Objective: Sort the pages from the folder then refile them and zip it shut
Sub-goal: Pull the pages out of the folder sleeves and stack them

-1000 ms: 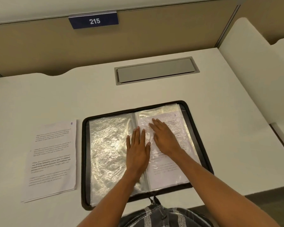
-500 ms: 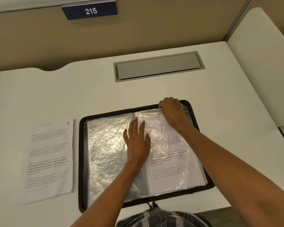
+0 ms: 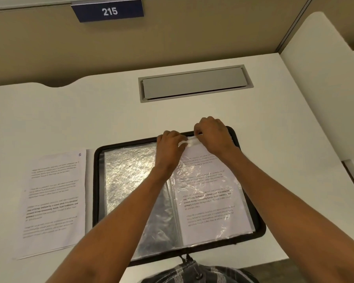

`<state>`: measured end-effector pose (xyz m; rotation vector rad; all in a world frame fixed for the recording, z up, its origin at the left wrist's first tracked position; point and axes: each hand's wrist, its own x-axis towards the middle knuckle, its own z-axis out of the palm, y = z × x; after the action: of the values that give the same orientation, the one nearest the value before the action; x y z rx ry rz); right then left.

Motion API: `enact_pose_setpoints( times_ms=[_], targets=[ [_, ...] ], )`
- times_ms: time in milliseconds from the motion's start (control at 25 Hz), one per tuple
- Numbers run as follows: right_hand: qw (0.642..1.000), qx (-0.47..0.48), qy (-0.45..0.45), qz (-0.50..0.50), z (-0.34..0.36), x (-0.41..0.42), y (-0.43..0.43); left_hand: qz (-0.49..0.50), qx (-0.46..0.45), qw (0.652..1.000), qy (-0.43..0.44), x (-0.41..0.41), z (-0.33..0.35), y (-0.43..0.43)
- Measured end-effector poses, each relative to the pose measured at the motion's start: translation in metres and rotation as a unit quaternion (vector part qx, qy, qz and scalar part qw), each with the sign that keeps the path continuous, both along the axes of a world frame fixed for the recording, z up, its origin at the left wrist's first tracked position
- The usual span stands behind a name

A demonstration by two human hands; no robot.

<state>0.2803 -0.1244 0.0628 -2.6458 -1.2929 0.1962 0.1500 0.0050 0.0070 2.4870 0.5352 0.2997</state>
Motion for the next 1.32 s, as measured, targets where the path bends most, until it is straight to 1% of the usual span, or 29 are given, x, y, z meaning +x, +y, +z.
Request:
enact_pose_setpoints(
  times_ms=[120,240,360,480,560,640,760,800,880,920,1000,1120,1160,1200,1280,1320],
  targets=[
    [0.999,-0.015,0.037,0.017,0.009,-0.001,0.009,0.006,0.031,0.999,-0.018,0.000,-0.001,0.000],
    [0.991,-0.014,0.131,0.017,0.013,0.004,0.025,-0.004,0.053,0.998,-0.039,-0.003,-0.002,0.002],
    [0.975,-0.069,0.204,0.056,0.014,0.012,0.038,-0.014,0.072,0.996,-0.058,-0.010,-0.006,0.000],
    [0.958,-0.151,0.224,0.096,0.010,0.015,0.049,-0.018,0.090,0.992,-0.091,-0.019,-0.012,-0.002],
    [0.952,-0.184,0.226,0.090,0.006,0.016,0.054,-0.012,0.095,0.988,-0.117,-0.023,-0.015,-0.003],
    [0.951,-0.201,0.224,0.075,0.004,0.018,0.057,0.001,0.092,0.988,-0.121,-0.028,-0.016,-0.005],
    [0.944,-0.245,0.202,0.094,0.002,0.019,0.058,0.045,0.060,0.993,-0.087,-0.036,-0.010,-0.019],
    [0.941,-0.258,0.196,0.101,0.001,0.019,0.057,0.040,0.052,0.995,-0.080,-0.041,-0.008,-0.028],
    [0.939,-0.269,0.184,0.109,-0.001,0.019,0.056,-0.040,0.053,0.997,-0.048,-0.055,-0.009,-0.055],
    [0.941,-0.266,0.181,0.107,-0.002,0.019,0.054,-0.093,0.061,0.994,-0.013,-0.063,-0.011,-0.070],
    [0.952,-0.241,0.158,0.104,-0.002,0.020,0.052,-0.164,0.083,0.981,0.057,-0.076,-0.019,-0.095],
    [0.982,-0.138,0.102,0.080,0.002,0.024,0.050,-0.193,0.103,0.970,0.101,-0.087,-0.033,-0.121],
    [0.986,-0.111,0.105,0.068,0.003,0.026,0.050,-0.197,0.114,0.968,0.109,-0.088,-0.036,-0.127],
    [0.985,-0.109,0.118,0.064,0.006,0.029,0.049,-0.198,0.123,0.966,0.114,-0.089,-0.038,-0.132],
    [0.973,-0.172,0.135,0.070,0.010,0.032,0.047,-0.187,0.126,0.967,0.121,-0.090,-0.041,-0.140],
    [0.970,-0.195,0.130,0.068,0.011,0.034,0.046,-0.181,0.125,0.968,0.121,-0.089,-0.041,-0.143]
  ],
)
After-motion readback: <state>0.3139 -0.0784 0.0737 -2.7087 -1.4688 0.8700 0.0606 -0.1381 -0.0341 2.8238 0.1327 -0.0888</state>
